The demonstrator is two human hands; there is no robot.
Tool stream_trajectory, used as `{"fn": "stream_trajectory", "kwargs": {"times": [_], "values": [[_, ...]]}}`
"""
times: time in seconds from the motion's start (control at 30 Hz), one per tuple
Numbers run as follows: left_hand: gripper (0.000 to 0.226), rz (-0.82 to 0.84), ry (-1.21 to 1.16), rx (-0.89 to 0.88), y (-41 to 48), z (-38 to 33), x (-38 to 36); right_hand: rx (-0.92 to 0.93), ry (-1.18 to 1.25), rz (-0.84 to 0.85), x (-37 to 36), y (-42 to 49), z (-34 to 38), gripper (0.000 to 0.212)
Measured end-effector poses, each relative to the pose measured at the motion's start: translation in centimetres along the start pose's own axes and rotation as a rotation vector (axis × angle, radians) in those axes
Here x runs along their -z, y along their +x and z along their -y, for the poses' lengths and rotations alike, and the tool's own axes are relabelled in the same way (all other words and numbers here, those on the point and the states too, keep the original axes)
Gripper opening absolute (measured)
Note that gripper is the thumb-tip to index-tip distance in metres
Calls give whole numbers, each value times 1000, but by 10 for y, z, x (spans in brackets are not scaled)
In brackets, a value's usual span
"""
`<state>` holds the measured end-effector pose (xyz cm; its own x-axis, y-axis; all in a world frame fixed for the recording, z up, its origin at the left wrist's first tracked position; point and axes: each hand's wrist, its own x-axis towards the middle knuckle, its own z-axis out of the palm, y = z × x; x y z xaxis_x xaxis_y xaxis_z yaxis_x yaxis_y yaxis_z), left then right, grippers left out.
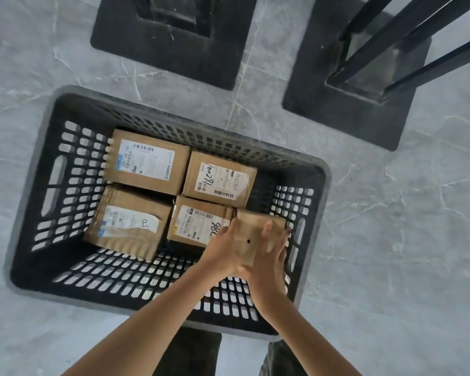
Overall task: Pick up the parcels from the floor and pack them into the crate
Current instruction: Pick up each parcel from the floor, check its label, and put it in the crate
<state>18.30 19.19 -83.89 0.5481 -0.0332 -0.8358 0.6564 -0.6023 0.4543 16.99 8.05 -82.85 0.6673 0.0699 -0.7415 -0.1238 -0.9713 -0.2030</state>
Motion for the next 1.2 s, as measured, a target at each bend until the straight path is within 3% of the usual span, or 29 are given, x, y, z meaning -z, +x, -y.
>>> {"fn": "stream_trajectory", "kwargs": {"times": [0.1,0.23,0.3,0.37,0.43,0.53,0.67,0.77,0.83,0.93,1.1,1.2], "values": [[89,39,-44,-10,0,7,-4,32,-76,-34,-4,-2,-2,124],[60,-5,-92,-48,10,4,0,-39,-246,24,-18,2,-9,128],[46,20,-64,-99,2,4,1,41,-392,-3,-25,3,-11,123],[47,70,59,-162,-6,10,-5,181,-504,37,-34,8,-12,112],[61,47,216,-146,-2,18,-8,192,-488,55,-35,20,-13,106],[82,-53,697,-186,8,31,-3,226,-535,135,-33,43,-17,97],[92,-50,999,-242,13,44,1,230,-583,246,-21,64,-16,114],[79,-71,1070,-309,10,49,-2,220,-593,221,-20,68,-15,117],[54,-89,1023,-419,8,50,-13,243,-606,192,-21,64,-17,115],[22,-42,669,-133,5,42,-30,299,-530,172,-19,54,-15,109],[15,0,176,171,16,32,-57,266,-434,28,-10,68,-14,96],[16,-54,287,199,19,36,-54,324,-457,103,-8,77,-16,83]]}}
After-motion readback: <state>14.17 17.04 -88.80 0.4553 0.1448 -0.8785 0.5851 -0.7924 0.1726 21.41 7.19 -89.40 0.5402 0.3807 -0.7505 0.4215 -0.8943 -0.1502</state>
